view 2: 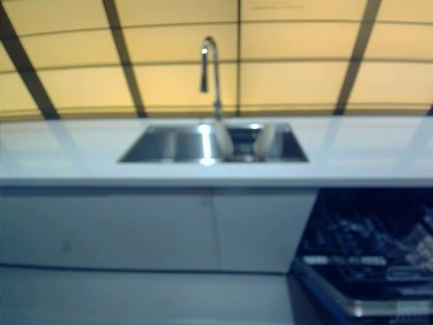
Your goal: Take plates into dishwasher
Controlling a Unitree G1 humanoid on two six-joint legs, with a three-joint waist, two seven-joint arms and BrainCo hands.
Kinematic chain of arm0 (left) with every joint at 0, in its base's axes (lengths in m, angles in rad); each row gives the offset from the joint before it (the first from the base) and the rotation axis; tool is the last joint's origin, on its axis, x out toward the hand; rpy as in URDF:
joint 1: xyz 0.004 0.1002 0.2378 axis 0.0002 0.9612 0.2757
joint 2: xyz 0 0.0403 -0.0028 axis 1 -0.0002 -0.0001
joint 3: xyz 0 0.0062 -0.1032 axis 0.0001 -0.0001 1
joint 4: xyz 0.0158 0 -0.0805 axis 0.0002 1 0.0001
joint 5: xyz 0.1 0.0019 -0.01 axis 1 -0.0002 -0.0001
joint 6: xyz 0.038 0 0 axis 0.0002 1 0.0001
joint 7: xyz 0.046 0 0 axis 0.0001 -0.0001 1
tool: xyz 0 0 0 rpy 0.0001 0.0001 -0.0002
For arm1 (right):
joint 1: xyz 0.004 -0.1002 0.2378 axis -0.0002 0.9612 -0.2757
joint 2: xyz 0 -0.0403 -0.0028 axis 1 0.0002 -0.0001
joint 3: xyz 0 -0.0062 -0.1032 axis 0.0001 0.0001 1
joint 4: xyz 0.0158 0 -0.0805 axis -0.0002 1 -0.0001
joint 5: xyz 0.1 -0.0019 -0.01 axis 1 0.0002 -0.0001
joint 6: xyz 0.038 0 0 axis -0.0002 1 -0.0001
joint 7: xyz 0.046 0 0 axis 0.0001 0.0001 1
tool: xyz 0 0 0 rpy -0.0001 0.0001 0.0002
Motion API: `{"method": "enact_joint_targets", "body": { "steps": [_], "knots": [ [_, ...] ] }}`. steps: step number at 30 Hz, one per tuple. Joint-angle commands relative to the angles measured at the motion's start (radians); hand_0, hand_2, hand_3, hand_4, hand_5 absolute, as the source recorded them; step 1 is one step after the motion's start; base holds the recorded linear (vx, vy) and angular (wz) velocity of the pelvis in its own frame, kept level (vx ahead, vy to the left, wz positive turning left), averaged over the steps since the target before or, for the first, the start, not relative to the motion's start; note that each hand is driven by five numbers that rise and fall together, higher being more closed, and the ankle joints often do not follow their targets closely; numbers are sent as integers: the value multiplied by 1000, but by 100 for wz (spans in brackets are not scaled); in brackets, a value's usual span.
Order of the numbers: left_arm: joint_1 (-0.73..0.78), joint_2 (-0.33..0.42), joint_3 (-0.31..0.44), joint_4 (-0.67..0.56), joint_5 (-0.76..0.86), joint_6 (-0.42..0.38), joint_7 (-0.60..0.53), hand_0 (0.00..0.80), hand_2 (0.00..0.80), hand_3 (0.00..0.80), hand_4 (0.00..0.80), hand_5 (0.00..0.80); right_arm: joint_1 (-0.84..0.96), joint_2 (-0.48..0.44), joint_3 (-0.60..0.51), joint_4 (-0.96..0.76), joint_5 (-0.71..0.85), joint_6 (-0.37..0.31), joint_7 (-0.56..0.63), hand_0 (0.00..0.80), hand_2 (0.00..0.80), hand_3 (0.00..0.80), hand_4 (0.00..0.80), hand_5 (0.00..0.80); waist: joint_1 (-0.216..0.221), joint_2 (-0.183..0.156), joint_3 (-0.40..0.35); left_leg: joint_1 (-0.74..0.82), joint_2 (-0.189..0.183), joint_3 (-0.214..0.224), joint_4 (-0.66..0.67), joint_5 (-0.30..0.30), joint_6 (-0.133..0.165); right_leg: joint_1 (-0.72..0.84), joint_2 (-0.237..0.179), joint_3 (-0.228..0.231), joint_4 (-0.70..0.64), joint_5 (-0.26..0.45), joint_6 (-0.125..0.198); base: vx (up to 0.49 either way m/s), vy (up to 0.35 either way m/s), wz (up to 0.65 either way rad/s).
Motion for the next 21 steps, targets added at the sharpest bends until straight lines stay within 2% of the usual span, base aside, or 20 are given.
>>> {"method": "enact_joint_targets", "body": {
  "steps": [1,3,4,5,6,7,8,9,10,11,12,13,15,16,19,21],
  "knots": [
    [-78,-24,36,56,-51,25,64,0,0,0,0,0,-102,21,34,35,-18,0,-9,0,0,0,0,0,-10,-30,54,5,-76,21,141,-152,99,-45,65,31,144,-110,-16,-2,-170,-10],
    [-81,-20,58,55,-88,39,89,0,0,0,0,0,-112,12,45,23,-3,9,-7,0,0,0,0,0,-2,-59,85,-90,-57,25,354,-198,101,-53,52,36,162,-108,-39,-20,-189,-9],
    [-73,-20,72,57,-103,40,99,0,0,0,0,0,-115,5,53,17,3,17,-5,0,0,0,0,0,5,-63,110,-157,-37,7,503,-217,98,-48,59,42,173,-113,-53,-27,-203,-13],
    [-64,-19,88,64,-107,34,103,0,0,0,0,0,-118,-2,61,10,-1,32,-2,0,0,0,0,0,13,-65,134,-240,-27,-12,630,-186,96,-56,69,44,191,-113,-73,-18,-190,-18],
    [-50,-18,103,70,-101,31,95,0,0,0,0,0,-119,-7,61,12,-6,47,2,0,0,0,0,0,22,-60,156,-306,-35,-36,693,-141,95,-60,82,52,211,-112,-85,-24,-118,-29],
    [-40,-19,112,74,-97,36,85,0,0,0,0,0,-119,-7,59,19,-8,61,-2,0,0,0,0,0,26,-54,165,-329,-56,-52,651,-103,97,-71,87,56,226,-110,-87,65,-15,-45],
    [-26,-22,113,78,-101,29,81,0,0,0,0,0,-115,-5,56,31,-15,50,-11,0,0,0,0,0,30,-46,172,-313,-80,-64,525,-64,80,-68,92,66,237,-116,-76,182,43,-47],
    [-16,-23,110,80,-91,23,74,0,0,0,0,0,-108,-7,40,52,-13,23,-16,0,0,0,0,0,25,-34,182,-290,-78,-57,363,-3,53,-55,104,75,241,-130,-67,191,45,-42],
    [-15,-23,109,81,-91,21,74,0,0,0,0,0,-107,-8,38,54,-13,20,-16,0,0,0,0,0,25,-33,183,-285,-80,-59,332,13,47,-51,104,75,240,-132,-66,248,36,-19],
    [-8,-24,100,83,-83,23,63,0,0,0,0,0,-101,-11,27,62,-14,8,-16,0,0,0,0,0,22,-19,188,-273,-85,-82,171,86,17,-33,116,76,232,-137,-59,315,47,-15],
    [-1,-32,90,86,-91,20,63,0,0,0,0,0,-99,-18,18,68,-7,3,-25,0,0,0,0,0,19,-6,185,-268,-88,-120,25,128,-3,-13,127,93,218,-139,-52,462,88,-12],
    [-1,-37,88,88,-99,17,68,0,0,0,0,0,-96,-25,6,75,-8,-2,-25,0,0,0,0,0,16,0,181,-276,-89,-136,1,117,-4,6,130,109,206,-144,-52,510,113,-15],
    [-17,-43,89,90,-116,23,77,0,0,0,0,0,-88,-31,-14,90,-16,-14,-23,0,0,0,0,0,8,1,169,-261,-94,-106,25,90,15,29,115,132,195,-158,-47,476,137,-18],
    [-29,-44,89,92,-141,19,85,0,0,0,0,0,-88,-32,-19,94,-14,-17,-22,0,0,0,0,0,6,4,156,-260,-97,-105,50,72,26,36,100,141,198,-166,-40,518,151,-27],
    [-59,-28,93,91,-145,31,90,0,0,0,0,0,-86,-18,-39,83,-17,-14,-30,0,0,0,0,0,2,-6,136,-264,-107,-84,185,-16,58,60,51,143,244,-202,-14,534,137,-42],
    [-63,-13,99,85,-131,39,93,0,0,0,0,0,-85,-10,-50,69,-19,-12,-33,0,0,0,0,0,3,-13,116,-259,-105,-66,227,-46,78,63,24,133,303,-215,2,550,114,-26]
  ]
}}
